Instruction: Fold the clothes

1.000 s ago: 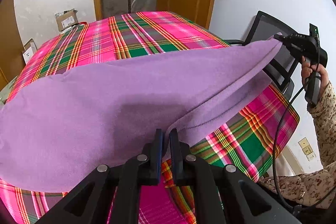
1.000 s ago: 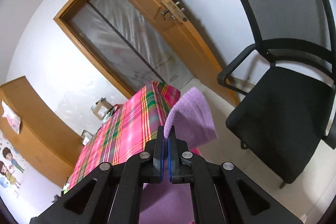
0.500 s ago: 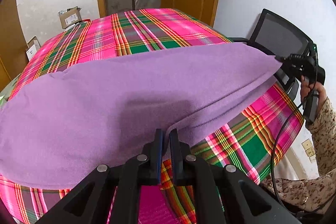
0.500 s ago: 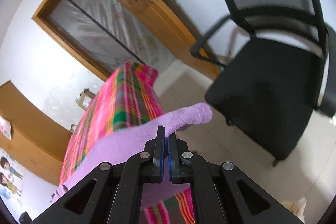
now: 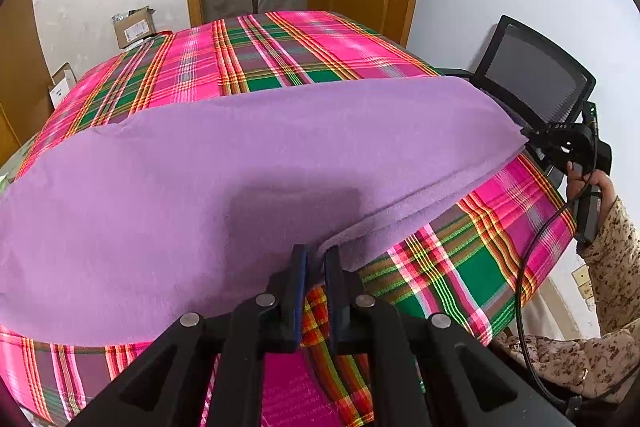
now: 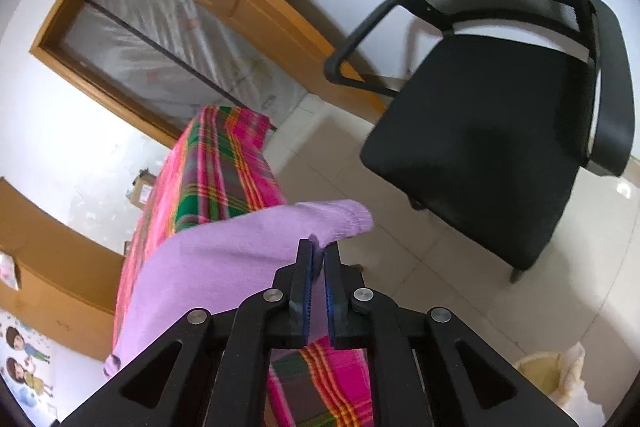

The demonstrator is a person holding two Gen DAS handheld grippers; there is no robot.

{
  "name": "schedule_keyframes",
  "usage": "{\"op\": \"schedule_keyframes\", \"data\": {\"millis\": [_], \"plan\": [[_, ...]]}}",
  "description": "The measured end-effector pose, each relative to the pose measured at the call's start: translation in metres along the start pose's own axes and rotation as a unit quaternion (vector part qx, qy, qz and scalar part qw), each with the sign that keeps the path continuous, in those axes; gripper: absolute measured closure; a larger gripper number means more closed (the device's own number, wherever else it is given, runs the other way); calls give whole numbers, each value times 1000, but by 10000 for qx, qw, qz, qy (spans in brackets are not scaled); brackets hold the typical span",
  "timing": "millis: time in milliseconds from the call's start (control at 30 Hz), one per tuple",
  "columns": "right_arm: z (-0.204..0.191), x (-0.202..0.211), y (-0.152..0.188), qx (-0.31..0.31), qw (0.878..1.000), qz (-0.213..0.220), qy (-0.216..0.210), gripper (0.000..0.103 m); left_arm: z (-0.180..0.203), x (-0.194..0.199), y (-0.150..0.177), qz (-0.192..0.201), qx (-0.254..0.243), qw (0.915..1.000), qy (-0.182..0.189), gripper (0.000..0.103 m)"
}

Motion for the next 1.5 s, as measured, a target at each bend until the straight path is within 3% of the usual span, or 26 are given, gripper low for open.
{"op": "schedule_keyframes", "data": {"millis": [367, 700, 933, 1133, 1500], "plan": [[-12, 22, 6, 414, 9977, 151, 520, 88, 0, 5, 5, 31, 31, 10000, 4, 91], [-84, 45, 28, 1636, 9846, 299, 544, 76, -2, 9, 11, 106, -10, 9999, -125, 90], [-151, 33, 60, 2641, 9644, -26, 135, 74, -10, 14, 12, 207, 92, 9995, -223, 90], [-185, 18, 86, 3106, 9500, -310, -54, 74, -17, 16, 13, 260, 186, 9993, -217, 90], [-273, -7, 148, 4311, 8961, -753, -742, 74, -33, 20, 17, 274, 413, 9985, -249, 90]]}}
Point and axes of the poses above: each gripper's, at about its wrist camera, not at the fingertips, and x roughly against the way its jaws point, z to its right, y to its underside, the point moved 6 cm from there along -x, roughly the way its jaws point, and after that the axes turned 9 degrees about x, right-handed, at the moved point
